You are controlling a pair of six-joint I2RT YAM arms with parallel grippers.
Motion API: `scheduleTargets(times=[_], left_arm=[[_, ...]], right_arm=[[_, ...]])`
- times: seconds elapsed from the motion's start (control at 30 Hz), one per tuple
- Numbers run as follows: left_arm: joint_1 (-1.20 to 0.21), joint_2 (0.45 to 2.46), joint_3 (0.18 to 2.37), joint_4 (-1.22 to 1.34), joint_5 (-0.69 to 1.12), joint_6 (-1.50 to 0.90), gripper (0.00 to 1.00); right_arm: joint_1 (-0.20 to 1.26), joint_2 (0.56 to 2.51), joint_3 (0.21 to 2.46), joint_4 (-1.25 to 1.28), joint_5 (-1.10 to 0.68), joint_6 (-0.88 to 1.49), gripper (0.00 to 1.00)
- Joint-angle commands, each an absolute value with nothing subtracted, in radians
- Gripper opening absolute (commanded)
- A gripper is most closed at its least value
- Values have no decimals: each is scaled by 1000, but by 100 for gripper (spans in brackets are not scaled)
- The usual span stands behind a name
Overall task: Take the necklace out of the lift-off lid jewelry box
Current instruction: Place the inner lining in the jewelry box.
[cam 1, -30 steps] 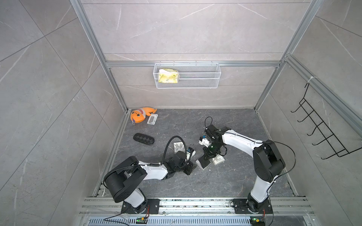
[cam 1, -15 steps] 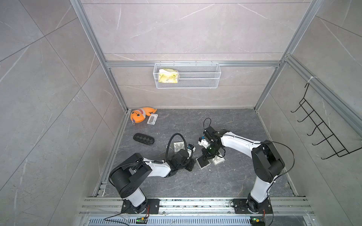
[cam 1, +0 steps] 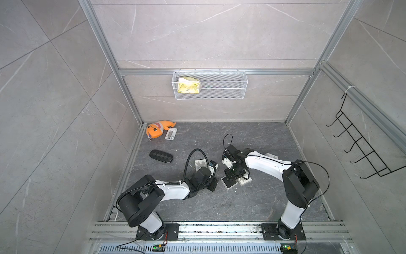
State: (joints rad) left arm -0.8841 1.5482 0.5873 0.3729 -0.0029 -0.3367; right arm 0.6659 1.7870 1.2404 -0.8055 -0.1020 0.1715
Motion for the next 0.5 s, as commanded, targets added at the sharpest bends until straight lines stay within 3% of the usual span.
scheduleTargets(times=[0.0, 0.17, 0.47], left_arm=[[-889, 1502, 607, 352, -33, -314, 32], [-889, 1478, 597, 338, -56, -310, 32], [-888, 1415, 582, 305, -89, -290, 35]], right_arm=[[679, 1733, 1265, -862, -28, 172, 43], [700, 1702, 1294, -899, 1, 166, 43], [734, 1683, 1263, -884, -43, 198, 17]])
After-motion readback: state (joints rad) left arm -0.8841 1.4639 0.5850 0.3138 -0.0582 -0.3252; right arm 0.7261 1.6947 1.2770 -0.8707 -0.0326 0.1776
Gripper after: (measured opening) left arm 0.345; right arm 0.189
